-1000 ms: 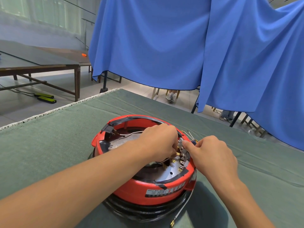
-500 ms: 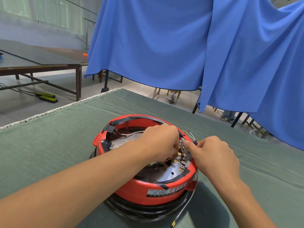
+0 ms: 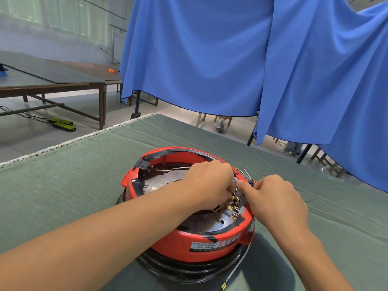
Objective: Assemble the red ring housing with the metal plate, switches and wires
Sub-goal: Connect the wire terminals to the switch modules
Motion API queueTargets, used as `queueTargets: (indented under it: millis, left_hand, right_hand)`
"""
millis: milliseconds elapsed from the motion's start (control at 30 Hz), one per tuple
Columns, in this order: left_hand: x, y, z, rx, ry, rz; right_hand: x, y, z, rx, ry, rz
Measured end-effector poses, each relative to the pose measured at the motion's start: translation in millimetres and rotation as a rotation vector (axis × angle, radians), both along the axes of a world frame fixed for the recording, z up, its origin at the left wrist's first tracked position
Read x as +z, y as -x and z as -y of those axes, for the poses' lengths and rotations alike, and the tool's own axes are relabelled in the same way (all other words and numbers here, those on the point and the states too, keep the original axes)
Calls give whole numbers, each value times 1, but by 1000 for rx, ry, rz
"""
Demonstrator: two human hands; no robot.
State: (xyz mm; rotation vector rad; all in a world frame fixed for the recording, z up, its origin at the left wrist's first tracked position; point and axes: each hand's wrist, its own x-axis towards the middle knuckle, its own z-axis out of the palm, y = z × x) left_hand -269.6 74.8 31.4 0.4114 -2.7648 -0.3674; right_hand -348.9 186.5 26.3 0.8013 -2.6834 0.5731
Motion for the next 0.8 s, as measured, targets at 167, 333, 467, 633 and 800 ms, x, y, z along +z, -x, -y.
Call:
queueTargets:
  millis: [167, 333, 467, 633, 800]
  left_hand:
    - [1, -1, 8, 0, -80, 31]
    - [2, -2, 12, -28, -143, 50]
    - [2, -2, 12, -27, -117, 52]
    - [1, -2, 9, -26, -82, 55]
    - [1, -1, 7, -19, -64, 57]
  right_hand:
    - [1, -1, 0, 5, 5, 9]
    - [1, 1, 0, 0, 2, 6]
    - [0, 2, 0, -6, 9, -5]
    - [0, 1, 0, -6, 2, 5]
    - [-1, 1, 0, -8, -2, -4]
